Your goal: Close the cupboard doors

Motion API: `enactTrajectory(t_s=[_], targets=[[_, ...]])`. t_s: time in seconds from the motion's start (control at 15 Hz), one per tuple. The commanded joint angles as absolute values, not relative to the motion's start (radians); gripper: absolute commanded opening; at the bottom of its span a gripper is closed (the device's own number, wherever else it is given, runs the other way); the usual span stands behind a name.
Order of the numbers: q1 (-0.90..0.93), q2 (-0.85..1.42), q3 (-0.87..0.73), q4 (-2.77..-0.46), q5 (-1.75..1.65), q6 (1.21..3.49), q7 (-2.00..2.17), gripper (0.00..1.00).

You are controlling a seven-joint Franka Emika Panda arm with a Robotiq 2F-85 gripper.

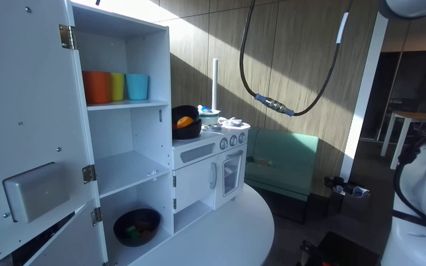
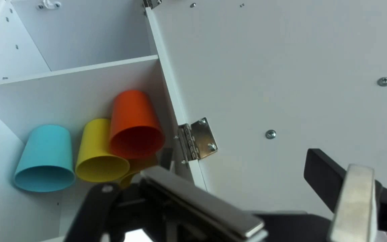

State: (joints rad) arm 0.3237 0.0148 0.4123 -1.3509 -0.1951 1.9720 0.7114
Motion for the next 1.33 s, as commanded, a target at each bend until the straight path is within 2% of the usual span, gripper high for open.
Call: enactTrajectory(t_s=[0.0, 0.6, 0.67, 0.93, 1.0, 1.27], targets=[[0.39, 0.159, 0.412, -1.122, -0.33, 1.939, 0.769, 1.0], [0.54, 0.338, 0.436, -0.798, -0.511, 1.959, 0.799, 1.0], [0.596, 0.335, 0.365, -0.804, -0.466, 1.969, 0.787, 1.0], [0.682, 0.388, 0.316, -0.756, -0.421, 1.948, 0.76, 1.0], [0.654, 0.392, 0.367, -0.773, -0.43, 1.964, 0.754, 1.0], [0.674, 0.407, 0.393, -0.769, -0.396, 1.924, 0.732, 1.0]])
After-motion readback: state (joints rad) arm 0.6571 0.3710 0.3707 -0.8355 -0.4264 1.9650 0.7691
